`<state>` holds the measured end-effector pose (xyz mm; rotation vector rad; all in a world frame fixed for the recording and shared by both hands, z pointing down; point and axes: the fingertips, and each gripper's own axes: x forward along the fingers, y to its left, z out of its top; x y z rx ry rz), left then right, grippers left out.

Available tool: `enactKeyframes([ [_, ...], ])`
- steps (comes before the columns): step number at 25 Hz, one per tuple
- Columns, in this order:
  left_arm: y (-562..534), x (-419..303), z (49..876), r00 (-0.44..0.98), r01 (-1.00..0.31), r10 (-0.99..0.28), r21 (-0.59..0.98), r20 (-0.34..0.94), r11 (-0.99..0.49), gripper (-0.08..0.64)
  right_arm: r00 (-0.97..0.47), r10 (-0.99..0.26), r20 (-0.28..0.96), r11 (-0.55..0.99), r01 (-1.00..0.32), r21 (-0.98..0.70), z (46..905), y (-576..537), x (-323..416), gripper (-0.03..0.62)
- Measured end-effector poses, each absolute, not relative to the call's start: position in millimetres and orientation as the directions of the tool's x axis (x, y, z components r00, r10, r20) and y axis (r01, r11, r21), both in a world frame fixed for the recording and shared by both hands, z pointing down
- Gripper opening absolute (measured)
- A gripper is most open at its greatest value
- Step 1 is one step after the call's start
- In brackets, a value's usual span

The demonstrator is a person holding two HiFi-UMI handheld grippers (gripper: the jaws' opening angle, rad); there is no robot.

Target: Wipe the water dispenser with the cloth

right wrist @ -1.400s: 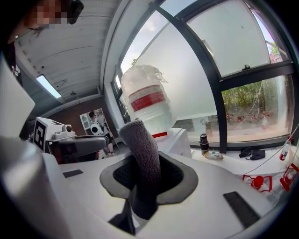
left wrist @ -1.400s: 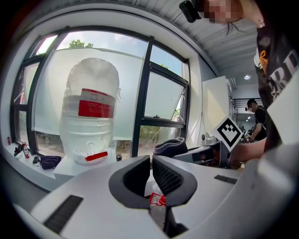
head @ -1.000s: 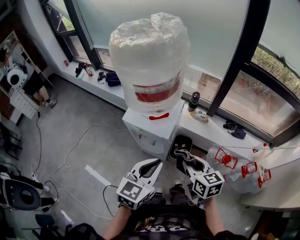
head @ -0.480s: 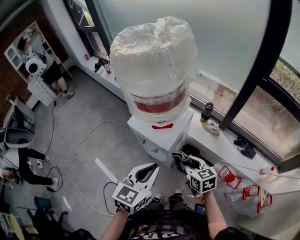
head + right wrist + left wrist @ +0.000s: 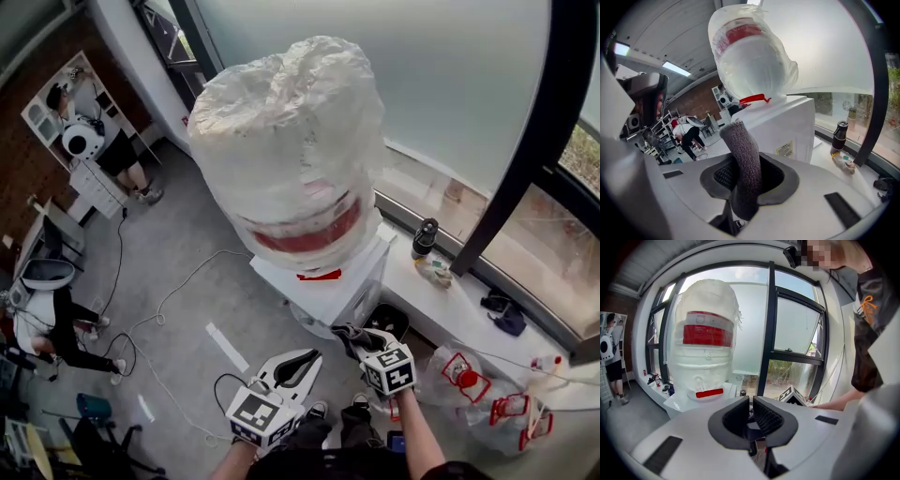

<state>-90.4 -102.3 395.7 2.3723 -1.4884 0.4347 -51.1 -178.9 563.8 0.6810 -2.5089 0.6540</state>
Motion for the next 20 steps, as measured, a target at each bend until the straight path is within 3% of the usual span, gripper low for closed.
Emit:
enactKeyframes([
  [20,-146,-43,422,0.448,-0.885,-0.782,0.093,0.433,-0.456,0.023,-0.686,-0.501,0.527,0.656,-0.699,-0.286,616,-339,-19,0.104],
])
